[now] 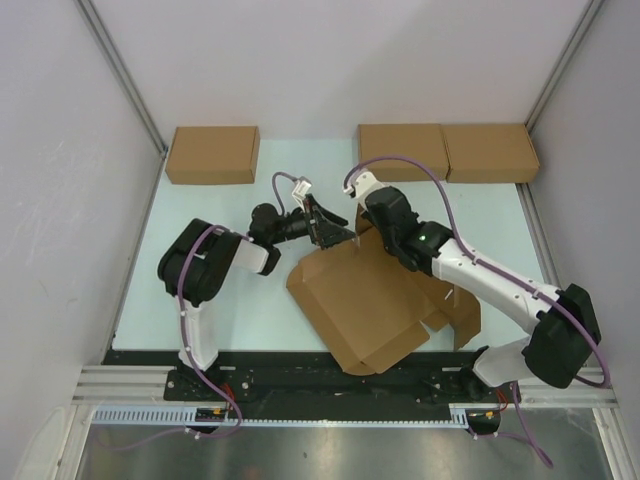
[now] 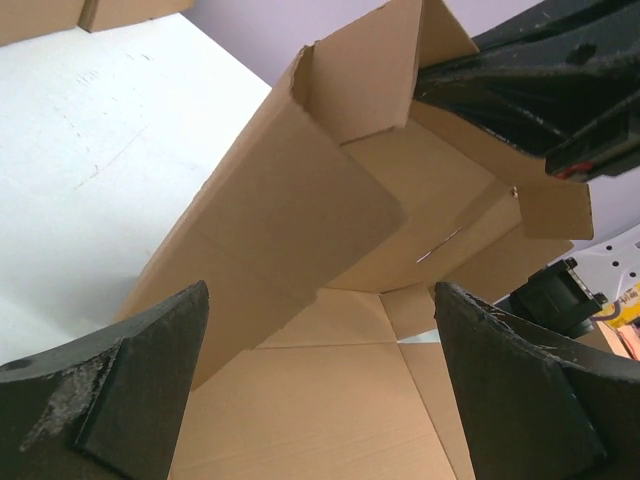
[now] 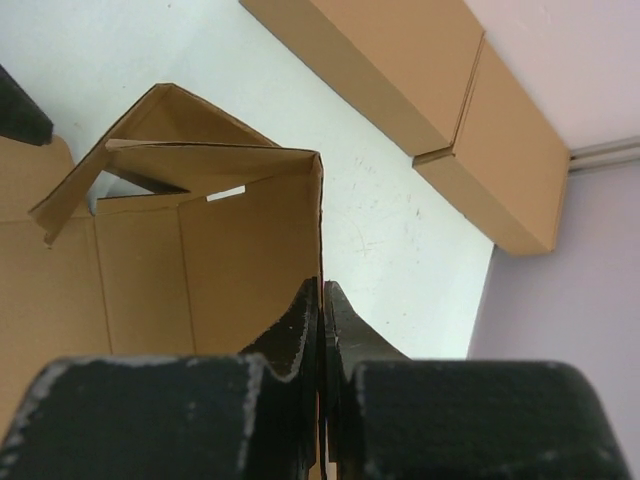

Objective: Fold the paper box

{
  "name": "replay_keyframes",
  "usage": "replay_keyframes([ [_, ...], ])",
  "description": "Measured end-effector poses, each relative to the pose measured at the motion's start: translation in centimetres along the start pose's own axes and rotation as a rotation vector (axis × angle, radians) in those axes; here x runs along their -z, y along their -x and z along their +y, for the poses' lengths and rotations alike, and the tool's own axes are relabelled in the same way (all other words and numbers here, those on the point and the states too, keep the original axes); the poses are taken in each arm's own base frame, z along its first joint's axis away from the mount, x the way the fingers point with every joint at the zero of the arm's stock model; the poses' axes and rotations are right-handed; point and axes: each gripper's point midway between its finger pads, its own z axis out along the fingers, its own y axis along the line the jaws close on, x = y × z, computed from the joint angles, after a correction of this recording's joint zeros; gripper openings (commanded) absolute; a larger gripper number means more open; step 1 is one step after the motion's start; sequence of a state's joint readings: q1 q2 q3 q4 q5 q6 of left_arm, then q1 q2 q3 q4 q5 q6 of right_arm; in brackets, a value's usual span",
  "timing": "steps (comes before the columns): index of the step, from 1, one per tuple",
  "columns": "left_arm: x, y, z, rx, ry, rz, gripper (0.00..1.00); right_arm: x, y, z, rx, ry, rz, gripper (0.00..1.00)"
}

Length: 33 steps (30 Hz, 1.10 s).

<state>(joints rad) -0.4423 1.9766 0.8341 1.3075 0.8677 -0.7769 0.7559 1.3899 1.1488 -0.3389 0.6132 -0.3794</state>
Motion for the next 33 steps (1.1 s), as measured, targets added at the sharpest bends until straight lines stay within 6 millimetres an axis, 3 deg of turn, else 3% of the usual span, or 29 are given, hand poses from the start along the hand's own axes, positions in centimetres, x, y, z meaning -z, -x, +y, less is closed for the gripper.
replay_keyframes([
  [8,-0.5,-0.6,-0.6,0.002,-0.017,0.013,1.00,-0.3,0.0,1.8,0.144,-0.054,0.028,0.00],
  [21,-0.4,-0.8,-0.6,0.006,-0.015,0.016,0.99,-0.4,-0.3,0.5,0.283,-0.241,0.071,0.00],
  [27,0.2,-0.9,-0.1,0.016,0.004,0.014,0.99,-0.4,-1.0,1.1,0.355,-0.274,0.075,0.00],
  [33,1.4,0.5,1.6,0.013,0.051,-0.023,0.98,-0.6,-1.0,1.3,0.384,-0.303,0.070,0.00],
])
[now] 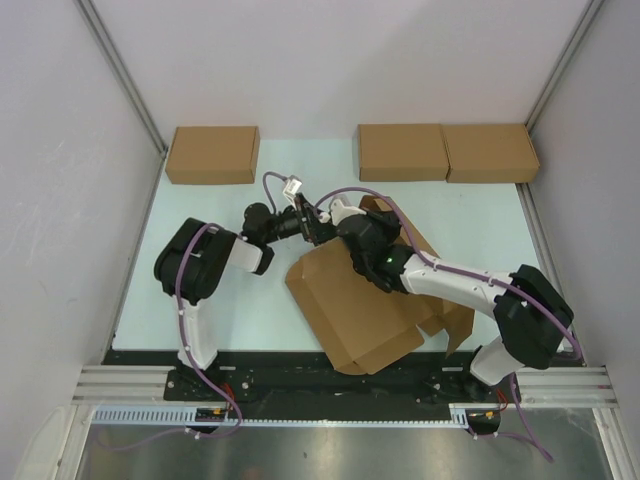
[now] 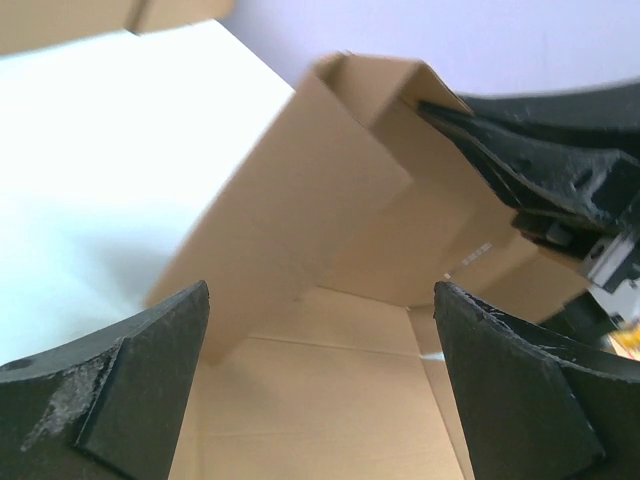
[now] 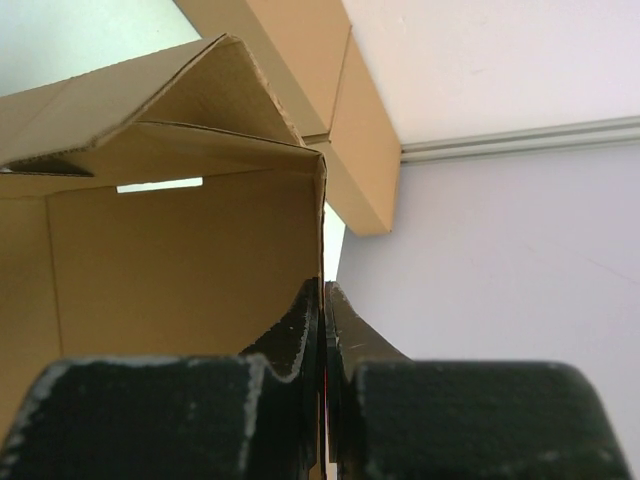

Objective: Fold the paper box

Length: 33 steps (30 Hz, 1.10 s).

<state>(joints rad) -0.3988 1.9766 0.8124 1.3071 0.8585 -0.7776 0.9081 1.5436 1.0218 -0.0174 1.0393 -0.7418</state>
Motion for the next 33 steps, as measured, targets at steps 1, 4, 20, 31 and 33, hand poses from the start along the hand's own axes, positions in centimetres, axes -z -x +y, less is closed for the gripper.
replay_keyframes([
  [1,0.2,0.3,0.4,-0.001,0.012,-0.010,0.99,-0.1,0.0,0.0,0.001,-0.006,-0.002,0.00],
  [4,0.9,1.4,1.6,0.005,0.052,-0.046,1.00,-0.2,-0.1,0.1,0.016,-0.025,0.000,0.00],
  [20,2.5,2.9,9.1,0.219,0.323,-0.258,1.00,-0.7,-0.2,0.3,0.066,-0.123,0.012,0.00],
  [31,6.7,12.0,9.6,0.083,0.524,-0.496,1.00,-0.7,0.0,0.2,0.056,-0.129,0.004,0.00],
  [33,7.0,13.3,10.3,0.084,0.640,-0.514,1.00,-0.7,0.0,0.2,0.056,-0.129,0.004,0.00],
])
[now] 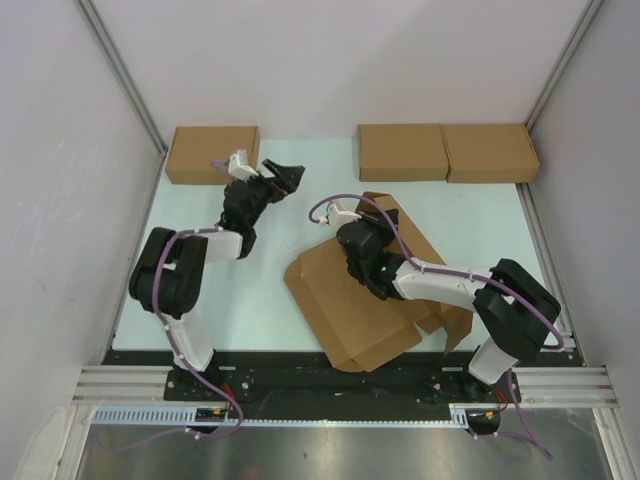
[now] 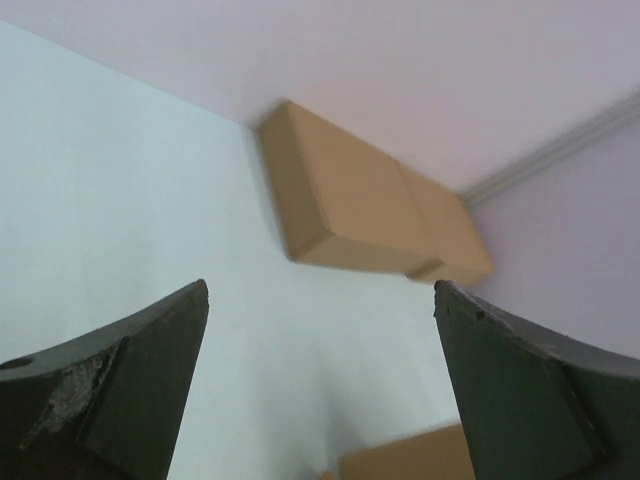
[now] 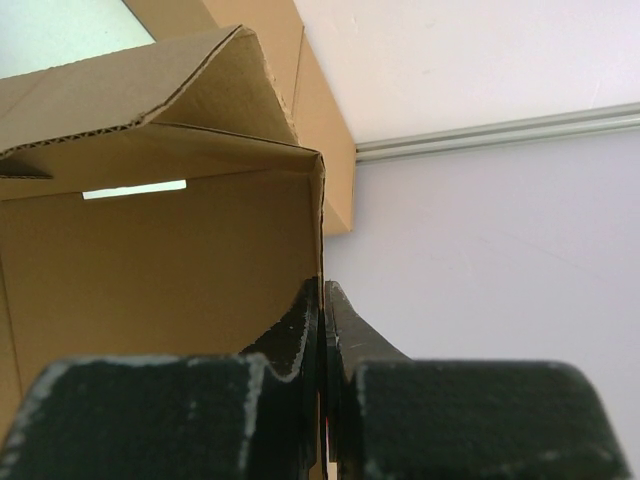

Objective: Fold the paper box

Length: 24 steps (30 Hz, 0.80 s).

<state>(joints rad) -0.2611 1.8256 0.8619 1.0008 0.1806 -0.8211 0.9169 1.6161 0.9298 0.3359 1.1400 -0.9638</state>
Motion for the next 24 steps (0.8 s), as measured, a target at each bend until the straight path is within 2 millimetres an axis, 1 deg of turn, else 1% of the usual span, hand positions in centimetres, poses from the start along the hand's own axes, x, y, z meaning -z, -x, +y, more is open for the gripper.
replay_keyframes([
  [3,-1.6,1.2,0.7,-0.068,0.182,-0.024,1.00,0.0,0.0,0.0,-0.001,0.000,0.000,0.00],
  [4,-2.3,1.3,0.6,-0.096,0.250,-0.011,1.00,0.0,0.0,0.0,-0.001,0.000,0.000,0.00],
  [5,-2.7,1.3,0.4,-0.118,0.283,0.005,1.00,0.0,0.0,0.0,-0.001,0.000,0.000,0.00],
  [8,-3.3,1.9,-0.4,-0.168,0.375,0.057,1.00,0.0,0.0,0.0,-0.001,0.000,0.000,0.00],
  [9,-3.3,2.1,-0.4,-0.170,0.398,0.064,0.84,0.0,0.0,0.0,-0.002,0.000,0.000,0.00],
  [10,-3.2,2.2,-0.3,-0.168,0.401,0.068,0.77,0.0,0.0,0.0,-0.002,0.001,0.001,0.00],
  [12,-1.9,1.4,1.0,-0.156,0.405,0.084,0.70,0.0,0.0,0.1,-0.002,0.002,0.001,0.00],
  [13,-0.9,0.5,2.3,-0.160,0.418,0.107,0.72,0.0,-0.1,0.1,-0.002,0.003,0.001,0.00],
  [15,0.7,-2.3,4.6,-0.164,0.436,0.200,0.77,-0.1,-0.1,0.1,-0.001,0.005,0.002,0.00],
  [16,0.8,-3.4,5.3,-0.168,0.435,0.239,0.78,-0.1,-0.1,0.1,-0.001,0.006,0.002,0.00],
  [17,0.8,-5.0,5.8,-0.171,0.414,0.298,0.83,-0.1,-0.1,0.2,-0.002,0.006,0.002,0.00],
  [18,0.7,-6.4,5.8,-0.177,0.387,0.344,0.83,-0.1,-0.1,0.2,-0.002,0.006,0.002,0.00],
  [20,0.7,-9.0,4.9,-0.179,0.305,0.410,0.85,-0.1,-0.1,0.2,-0.004,0.007,0.003,0.00],
  [21,0.8,-10.2,3.9,-0.179,0.239,0.425,0.87,-0.1,-0.2,0.2,-0.005,0.007,0.003,0.00],
  [22,1.3,-11.5,2.9,-0.179,0.168,0.436,0.88,-0.1,-0.2,0.2,-0.007,0.008,0.003,0.00],
  [24,3.1,-13.8,0.9,-0.169,0.019,0.438,0.91,-0.1,-0.2,0.3,-0.010,0.011,0.002,0.00],
])
